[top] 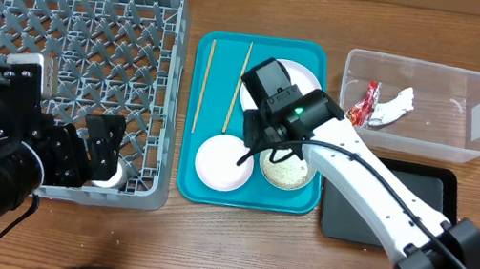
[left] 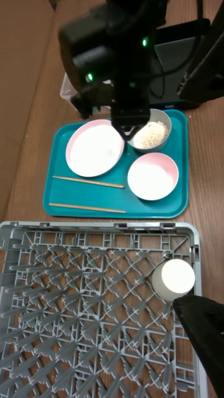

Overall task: Sort waste into correct bins and load items into the dishwasher
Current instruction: 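Grasp the rim of the rice bowl with the right gripper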

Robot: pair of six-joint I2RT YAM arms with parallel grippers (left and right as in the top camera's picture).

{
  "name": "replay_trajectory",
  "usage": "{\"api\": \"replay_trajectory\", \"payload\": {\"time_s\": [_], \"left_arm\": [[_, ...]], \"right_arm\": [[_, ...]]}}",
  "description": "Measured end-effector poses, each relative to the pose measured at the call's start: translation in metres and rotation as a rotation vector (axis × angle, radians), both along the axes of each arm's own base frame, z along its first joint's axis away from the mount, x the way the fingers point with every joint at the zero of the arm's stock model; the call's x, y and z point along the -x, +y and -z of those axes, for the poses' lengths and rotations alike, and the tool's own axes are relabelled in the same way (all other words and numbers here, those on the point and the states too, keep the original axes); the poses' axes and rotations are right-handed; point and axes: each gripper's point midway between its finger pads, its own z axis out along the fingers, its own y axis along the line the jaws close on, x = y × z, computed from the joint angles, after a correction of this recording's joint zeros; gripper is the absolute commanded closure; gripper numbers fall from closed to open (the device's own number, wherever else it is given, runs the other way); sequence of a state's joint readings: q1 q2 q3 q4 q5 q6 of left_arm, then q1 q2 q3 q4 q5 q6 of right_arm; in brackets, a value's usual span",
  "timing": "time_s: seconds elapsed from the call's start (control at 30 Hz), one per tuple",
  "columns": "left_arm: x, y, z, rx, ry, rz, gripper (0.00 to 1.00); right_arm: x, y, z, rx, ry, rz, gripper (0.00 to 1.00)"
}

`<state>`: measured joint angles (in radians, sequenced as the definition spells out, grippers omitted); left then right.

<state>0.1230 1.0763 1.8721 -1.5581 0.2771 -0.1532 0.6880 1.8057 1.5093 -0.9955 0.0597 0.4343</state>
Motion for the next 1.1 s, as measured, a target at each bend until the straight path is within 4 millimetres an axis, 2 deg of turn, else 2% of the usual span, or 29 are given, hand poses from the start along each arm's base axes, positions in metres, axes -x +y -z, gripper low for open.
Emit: {"api": "replay_trajectory", "payload": {"time_s": [0.17,0.27,0.47,0.67,0.73,0.83,0.9,1.1], "left_arm": [[0.000,0.000,0.000,0.000,0.000,0.000,0.00],[0.000,0.000,0.000,0.000,0.000,0.000,0.00],[0.000,0.000,0.000,0.000,0.000,0.000,0.00],[0.000,0.000,0.000,0.000,0.000,0.000,0.00],[0.000,0.000,0.000,0.000,0.000,0.000,0.00],[0.000,0.000,0.000,0.000,0.000,0.000,0.00],[0.000,0.000,0.000,0.000,0.000,0.000,0.00],[0.000,0.000,0.000,0.000,0.000,0.000,0.00]], "right_arm": [[0.013,-0.008,0.041,0.046,0.079,0.021,0.75],[0.018,-0.009,0.056,0.049,0.111,0.031,0.76],[0.017,-0.003,0.065,0.001,0.108,0.063,0.78],[0.029,-0.011,0.086,0.009,0.147,0.109,0.80],[0.030,-0.012,0.087,0.009,0.152,0.116,0.85],[0.029,-0.011,0.087,0.002,0.151,0.127,0.87],[0.029,-0.011,0.087,0.003,0.152,0.127,0.96],[0.033,-0.016,0.087,0.022,0.161,0.138,0.96]]}}
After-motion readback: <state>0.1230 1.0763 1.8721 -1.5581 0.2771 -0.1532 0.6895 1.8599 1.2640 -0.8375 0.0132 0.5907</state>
